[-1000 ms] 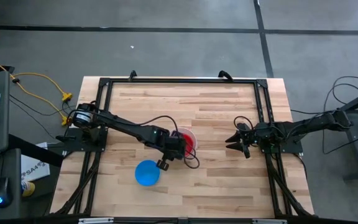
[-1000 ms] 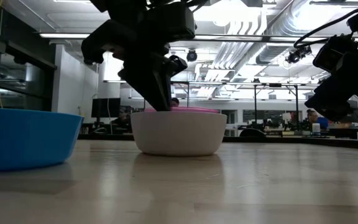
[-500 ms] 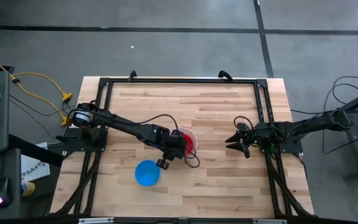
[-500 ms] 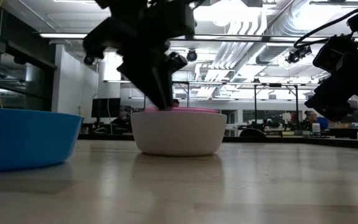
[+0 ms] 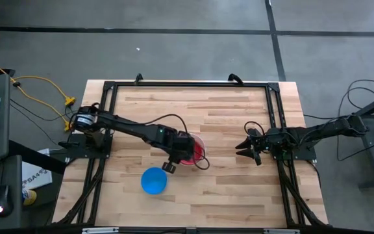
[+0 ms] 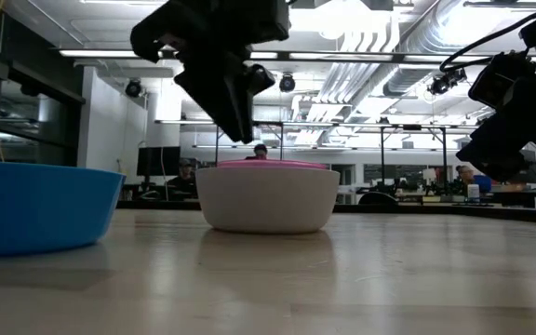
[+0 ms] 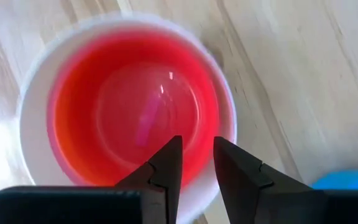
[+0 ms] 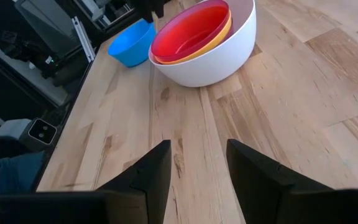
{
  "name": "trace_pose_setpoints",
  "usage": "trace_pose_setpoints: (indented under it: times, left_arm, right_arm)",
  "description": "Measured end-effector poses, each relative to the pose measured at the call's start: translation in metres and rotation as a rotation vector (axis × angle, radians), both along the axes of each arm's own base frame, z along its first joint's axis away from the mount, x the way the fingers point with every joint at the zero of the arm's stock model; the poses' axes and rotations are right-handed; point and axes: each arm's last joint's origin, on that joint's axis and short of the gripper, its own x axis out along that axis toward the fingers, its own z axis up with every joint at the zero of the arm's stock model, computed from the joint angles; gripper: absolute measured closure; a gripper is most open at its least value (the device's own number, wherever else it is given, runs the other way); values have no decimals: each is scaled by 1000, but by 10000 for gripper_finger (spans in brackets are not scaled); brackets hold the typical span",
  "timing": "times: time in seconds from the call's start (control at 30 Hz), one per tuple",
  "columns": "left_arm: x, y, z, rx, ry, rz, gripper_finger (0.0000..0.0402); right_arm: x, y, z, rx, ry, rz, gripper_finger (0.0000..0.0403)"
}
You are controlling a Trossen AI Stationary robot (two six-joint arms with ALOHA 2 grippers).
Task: Nest bowls inside each other
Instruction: Stack the blue bowl on the red bowl
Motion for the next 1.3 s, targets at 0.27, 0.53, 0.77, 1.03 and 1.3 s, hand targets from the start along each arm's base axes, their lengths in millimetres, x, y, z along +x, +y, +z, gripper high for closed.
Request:
trace_pose_setpoints:
  times: [0.27,0.53,0.77,1.03,1.3]
  left_arm:
    - [-20,1,34,-74,-52,4,311]
    - [-51,4,42,-157,1,43,311]
    - [-66,5,7,-233,49,122,311]
    - [-80,-6,-22,-306,154,267,311]
    - [-86,-23,-23,-265,160,285,311]
  right_arm:
    - [0,0,0,0,0,0,254]
    - [0,0,0,0,1,0,254]
    - [0,0,0,0,1,0,254]
    - [0,0,0,0,0,0,254]
    - [0,0,0,0,0,0,254]
